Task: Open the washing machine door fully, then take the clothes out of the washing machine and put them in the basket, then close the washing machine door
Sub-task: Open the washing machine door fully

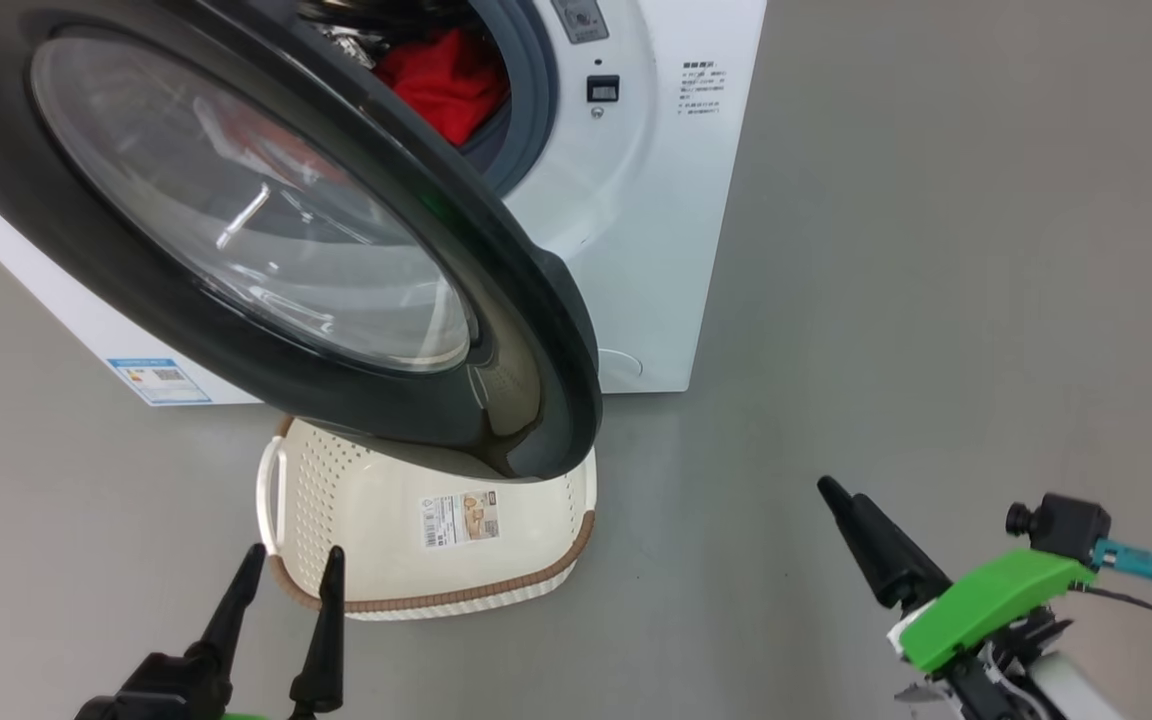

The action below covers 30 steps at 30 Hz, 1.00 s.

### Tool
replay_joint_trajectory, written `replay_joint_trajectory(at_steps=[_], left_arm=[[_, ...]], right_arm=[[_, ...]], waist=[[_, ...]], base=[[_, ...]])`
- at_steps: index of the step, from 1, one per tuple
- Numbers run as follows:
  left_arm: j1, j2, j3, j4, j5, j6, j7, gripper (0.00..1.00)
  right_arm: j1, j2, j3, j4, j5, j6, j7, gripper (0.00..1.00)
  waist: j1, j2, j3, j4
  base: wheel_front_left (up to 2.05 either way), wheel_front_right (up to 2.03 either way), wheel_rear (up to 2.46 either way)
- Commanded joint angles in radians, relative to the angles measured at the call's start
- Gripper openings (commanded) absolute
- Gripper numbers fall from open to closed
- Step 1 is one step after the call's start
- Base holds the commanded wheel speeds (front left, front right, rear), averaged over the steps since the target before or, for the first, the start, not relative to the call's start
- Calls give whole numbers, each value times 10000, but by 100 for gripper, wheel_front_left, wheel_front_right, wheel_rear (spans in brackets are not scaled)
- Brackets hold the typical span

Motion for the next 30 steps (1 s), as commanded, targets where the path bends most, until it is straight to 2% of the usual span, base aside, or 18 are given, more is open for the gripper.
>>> replay_joint_trajectory(at_steps=[1,6,11,15,23,30], left_arm=[[44,118,370,-181,-12,-54,-82,100],[80,118,415,-150,-30,-54,-82,100],[72,118,430,-141,-14,-54,-82,100],[54,118,465,-144,-7,-54,-82,100],[46,118,504,-139,-7,-54,-82,100],[42,118,506,-219,3,-54,-82,100]], right_arm=[[102,-122,210,-252,-108,6,-154,100],[115,-545,1217,200,-1139,6,-1515,100],[-120,-608,1529,796,-2199,6,-1987,100],[-40,-281,250,627,-4075,6,-2003,100],[919,734,-1945,-575,-8045,6,-2007,100],[1620,1584,-3385,-1674,-10191,6,-2008,100]], waist=[[0,0,-10,-8],[0,0,-28,-57],[0,0,14,-85],[0,0,54,-92],[0,0,68,-61],[0,0,75,-26]], base=[[0,0,0],[0,0,0],[0,0,0],[0,0,0],[0,0,0],[0,0,0]])
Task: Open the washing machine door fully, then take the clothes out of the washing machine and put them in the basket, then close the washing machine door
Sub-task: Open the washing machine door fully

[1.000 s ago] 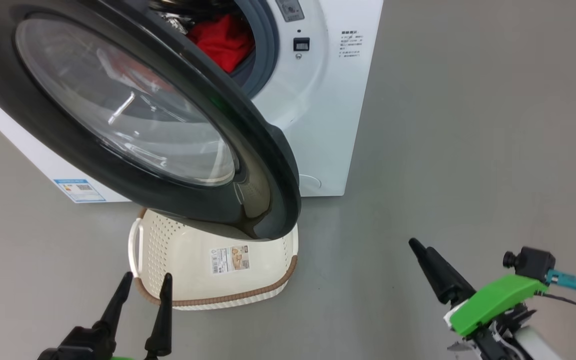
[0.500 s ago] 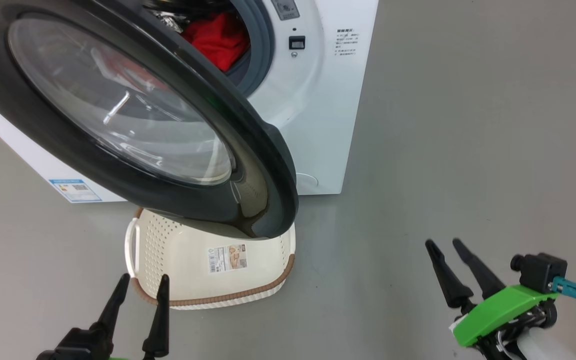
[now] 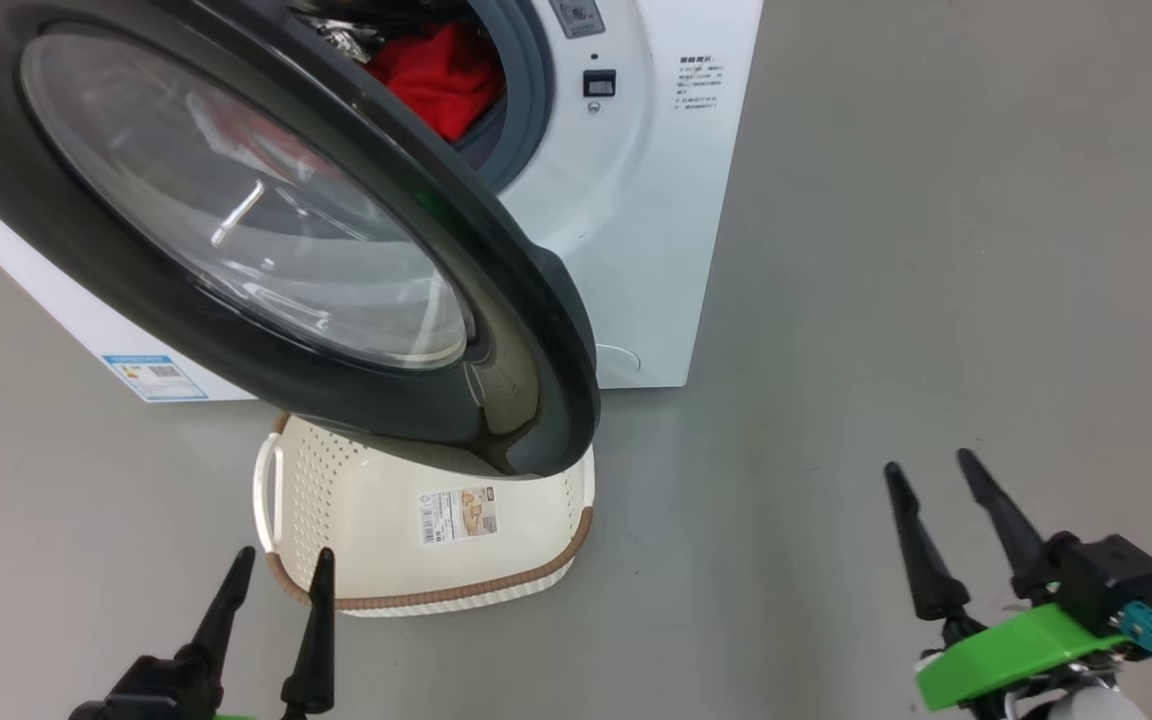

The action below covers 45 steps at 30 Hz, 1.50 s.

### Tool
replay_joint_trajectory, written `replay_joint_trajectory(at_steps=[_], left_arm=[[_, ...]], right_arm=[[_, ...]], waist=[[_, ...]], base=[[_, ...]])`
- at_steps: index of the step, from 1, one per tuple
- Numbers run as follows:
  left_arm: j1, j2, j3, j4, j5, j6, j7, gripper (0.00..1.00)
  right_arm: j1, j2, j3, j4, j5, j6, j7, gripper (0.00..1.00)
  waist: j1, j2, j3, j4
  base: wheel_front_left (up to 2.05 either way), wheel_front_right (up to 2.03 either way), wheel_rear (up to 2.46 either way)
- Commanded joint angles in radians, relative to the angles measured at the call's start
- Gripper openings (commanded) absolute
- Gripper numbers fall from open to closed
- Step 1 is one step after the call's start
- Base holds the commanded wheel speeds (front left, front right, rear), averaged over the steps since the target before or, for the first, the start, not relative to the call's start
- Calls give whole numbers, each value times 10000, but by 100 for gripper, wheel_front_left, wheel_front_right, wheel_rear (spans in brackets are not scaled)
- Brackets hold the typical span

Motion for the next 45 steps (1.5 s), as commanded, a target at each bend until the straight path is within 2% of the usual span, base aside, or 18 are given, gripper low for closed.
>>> replay_joint_trajectory(at_steps=[1,7,19,24,27,28,29,30,31,42,45], left_arm=[[6,116,328,-273,9,-54,-82,100],[45,116,289,-359,54,-54,-82,100],[125,116,257,-381,93,-54,-82,100],[121,116,226,-366,93,-54,-82,100],[104,116,207,-361,86,-54,-82,100],[104,116,200,-366,79,-54,-82,100],[106,116,191,-375,73,-54,-82,100],[109,116,184,-382,68,-54,-82,100],[109,116,170,-385,62,-54,-82,100],[-30,116,-231,-460,-103,-54,-82,100],[-90,116,-367,-459,-149,-54,-82,100]], right_arm=[[170,53,-72,-472,-367,4,-92,100],[718,352,-592,-680,-810,4,-92,100],[799,452,-634,-765,-855,4,-93,100],[744,455,-539,-810,-726,4,-93,100],[646,455,-321,-734,28,4,-93,100],[565,456,-198,-736,204,4,-93,58],[467,456,-59,-746,480,4,-93,32],[344,456,29,-819,745,4,-93,11],[226,456,107,-885,986,4,-93,0],[-1801,457,969,-1457,4989,4,-93,0],[-2488,401,1060,-1537,6564,4,-93,0]], waist=[[0,0,-5,28],[0,0,-46,77],[0,0,-125,63],[0,0,-150,117],[0,0,-146,155],[0,0,-139,165],[0,0,-128,173],[0,0,-121,179],[0,0,-110,190],[0,0,126,560],[0,0,211,726]], base=[[0,0,0],[0,0,0],[0,0,0],[0,0,0],[0,0,0],[0,0,0],[0,0,0],[0,0,0],[0,0,0],[0,0,0],[0,0,0]])
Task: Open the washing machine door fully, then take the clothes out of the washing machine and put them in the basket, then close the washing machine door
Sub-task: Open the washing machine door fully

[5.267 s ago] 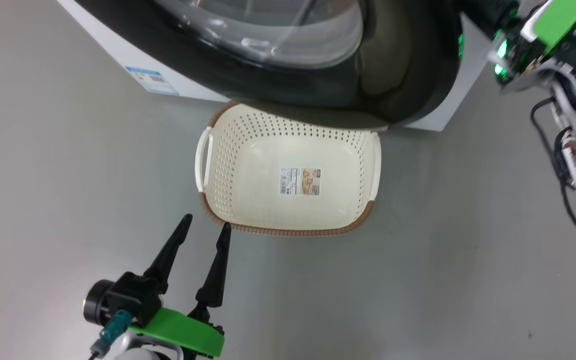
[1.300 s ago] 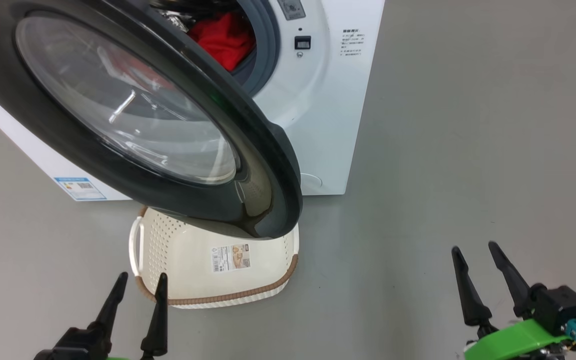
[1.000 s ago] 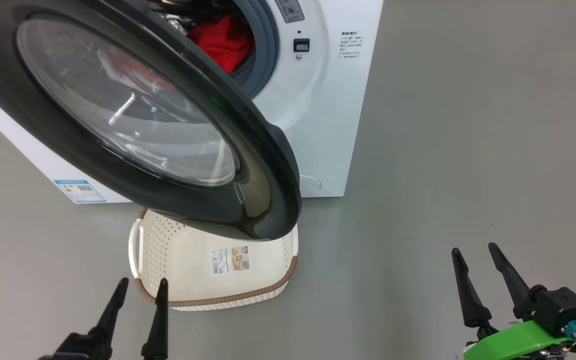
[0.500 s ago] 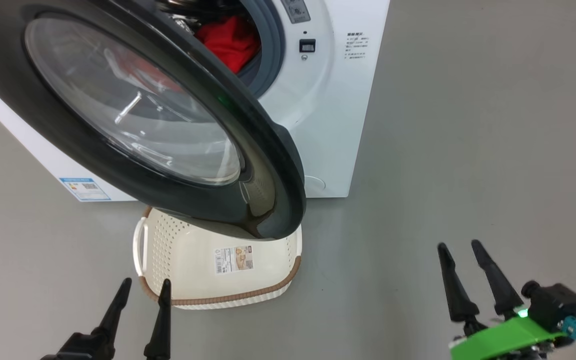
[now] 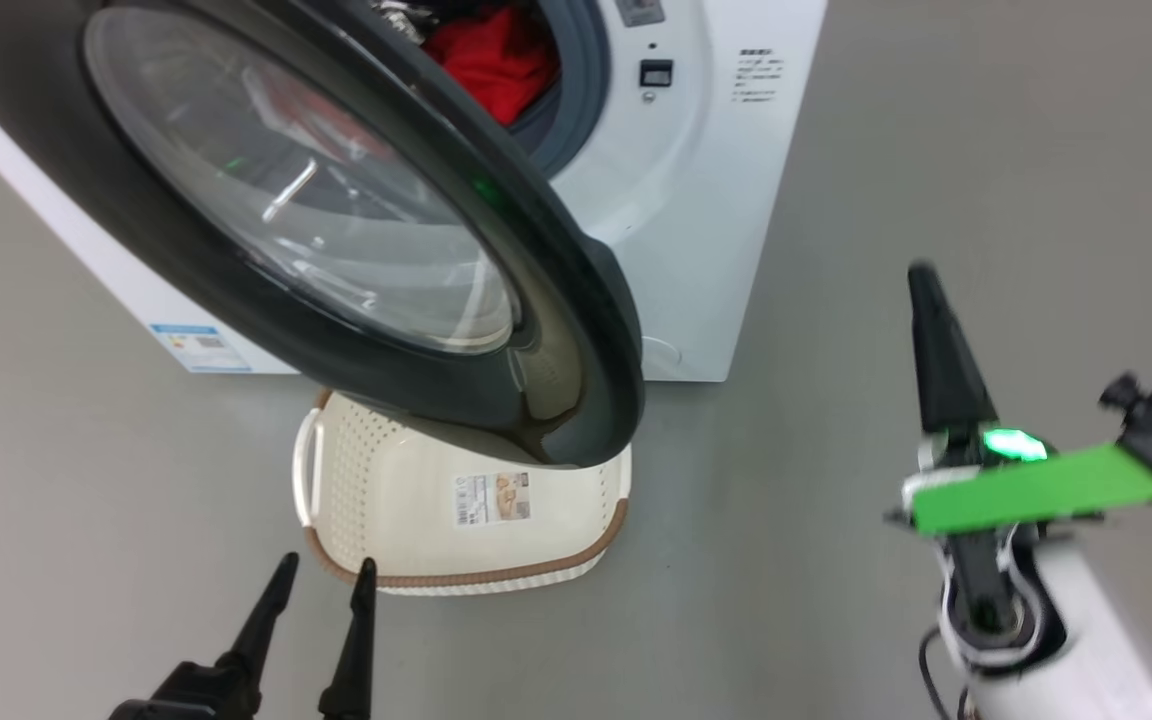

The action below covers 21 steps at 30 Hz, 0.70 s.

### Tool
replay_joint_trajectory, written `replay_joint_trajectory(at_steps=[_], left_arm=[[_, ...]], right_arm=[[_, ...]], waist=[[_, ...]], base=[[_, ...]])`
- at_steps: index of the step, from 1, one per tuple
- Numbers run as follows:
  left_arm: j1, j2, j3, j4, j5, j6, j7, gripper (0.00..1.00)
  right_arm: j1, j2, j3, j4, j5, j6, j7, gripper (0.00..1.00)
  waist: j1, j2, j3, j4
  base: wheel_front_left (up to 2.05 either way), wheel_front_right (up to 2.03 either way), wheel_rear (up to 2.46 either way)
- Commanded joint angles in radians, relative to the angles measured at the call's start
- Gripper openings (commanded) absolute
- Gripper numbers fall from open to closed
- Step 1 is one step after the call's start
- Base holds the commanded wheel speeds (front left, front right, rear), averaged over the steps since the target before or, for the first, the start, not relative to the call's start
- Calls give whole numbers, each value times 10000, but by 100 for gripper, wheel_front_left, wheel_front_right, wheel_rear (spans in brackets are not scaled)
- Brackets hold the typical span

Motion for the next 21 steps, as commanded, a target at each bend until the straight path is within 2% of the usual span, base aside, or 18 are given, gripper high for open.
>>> replay_joint_trajectory(at_steps=[1,5,9,10,11,13,14,21], left_arm=[[-268,112,220,-258,-64,-54,-82,100],[-404,112,11,-244,-144,-54,-82,100],[-535,112,-230,-222,-236,-54,-82,100],[-535,112,-230,-222,-236,-54,-82,100],[-615,112,-383,-206,-288,-54,-82,100],[-704,112,-506,-179,-344,-54,-82,100],[-704,112,-506,-179,-344,-54,-82,100],[-868,112,-753,-107,-534,-54,-82,100]], right_arm=[[-517,-120,362,-284,658,4,-62,0],[-1446,-828,1320,-96,2922,4,239,0],[-2320,-1487,2035,-26,4790,4,1727,0],[-2320,-1487,2035,-26,4790,4,1727,0],[-2697,-1740,2183,41,5387,4,2500,0],[-2993,-1861,2219,182,5970,4,3262,0],[-2993,-1861,2219,182,5970,4,3262,0],[-3742,-2065,2155,1269,7613,4,6273,0]], waist=[[0,-1,110,165],[0,-1,263,434],[0,-1,447,713],[0,-1,447,713],[0,-1,545,845],[0,-1,630,969],[0,-1,630,969],[0,-1,823,1294]], base=[[0,0,0],[0,0,0],[0,0,0],[0,0,0],[0,0,0],[0,0,0],[0,0,0],[0,0,0]])
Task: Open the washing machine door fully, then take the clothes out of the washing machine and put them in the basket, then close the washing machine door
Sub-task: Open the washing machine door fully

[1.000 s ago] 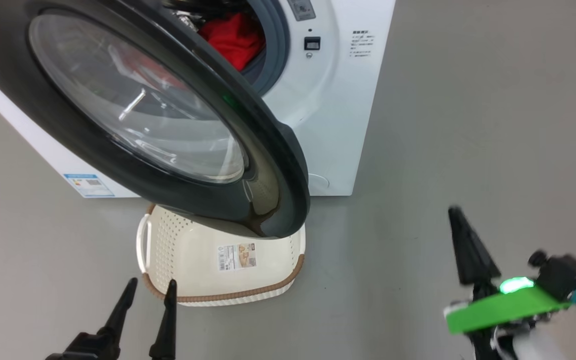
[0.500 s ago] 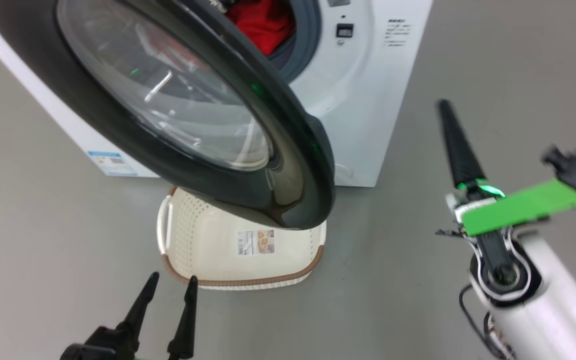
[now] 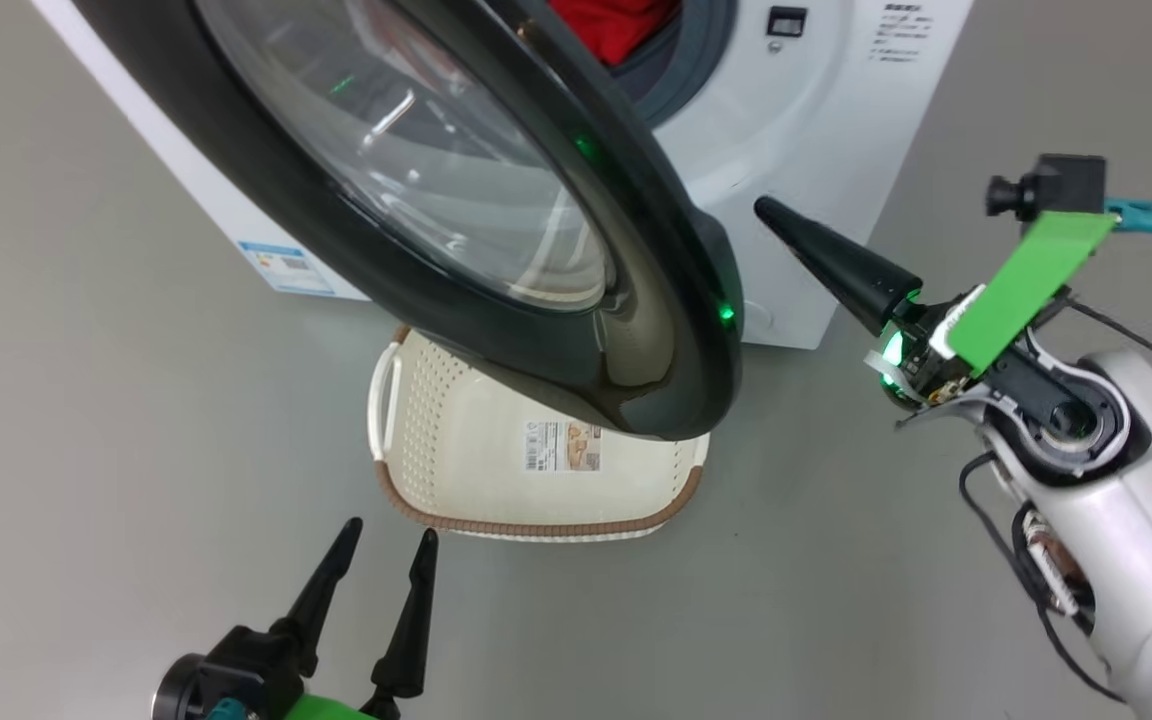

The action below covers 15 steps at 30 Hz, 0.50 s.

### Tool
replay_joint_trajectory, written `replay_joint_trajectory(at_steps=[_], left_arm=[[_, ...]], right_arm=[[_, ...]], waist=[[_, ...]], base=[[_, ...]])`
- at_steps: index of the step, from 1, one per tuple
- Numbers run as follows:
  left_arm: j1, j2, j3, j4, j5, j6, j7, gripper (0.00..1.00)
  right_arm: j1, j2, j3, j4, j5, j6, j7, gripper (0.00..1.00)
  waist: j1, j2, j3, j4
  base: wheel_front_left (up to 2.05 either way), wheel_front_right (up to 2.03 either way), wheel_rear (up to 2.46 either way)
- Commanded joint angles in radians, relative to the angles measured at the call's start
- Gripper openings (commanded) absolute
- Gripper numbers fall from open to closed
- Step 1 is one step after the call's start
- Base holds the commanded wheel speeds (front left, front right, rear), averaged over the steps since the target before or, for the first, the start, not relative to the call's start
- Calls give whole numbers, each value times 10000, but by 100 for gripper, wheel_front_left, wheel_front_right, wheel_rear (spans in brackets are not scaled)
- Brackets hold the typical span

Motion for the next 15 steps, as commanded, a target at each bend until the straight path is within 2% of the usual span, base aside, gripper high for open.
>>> replay_joint_trajectory(at_steps=[1,7,15], left_arm=[[-217,114,292,-154,-119,-54,-80,100],[-221,114,147,-115,-195,-54,-80,100],[-209,114,107,-28,-306,-54,-80,100]], right_arm=[[-337,-5,69,89,226,6,442,0],[-1128,184,341,1472,644,6,2178,0],[-1226,510,687,1962,386,6,3146,0]], waist=[[0,-1,124,116],[0,-1,228,244],[0,-1,80,443]], base=[[0,0,0],[0,0,0],[0,0,0]])
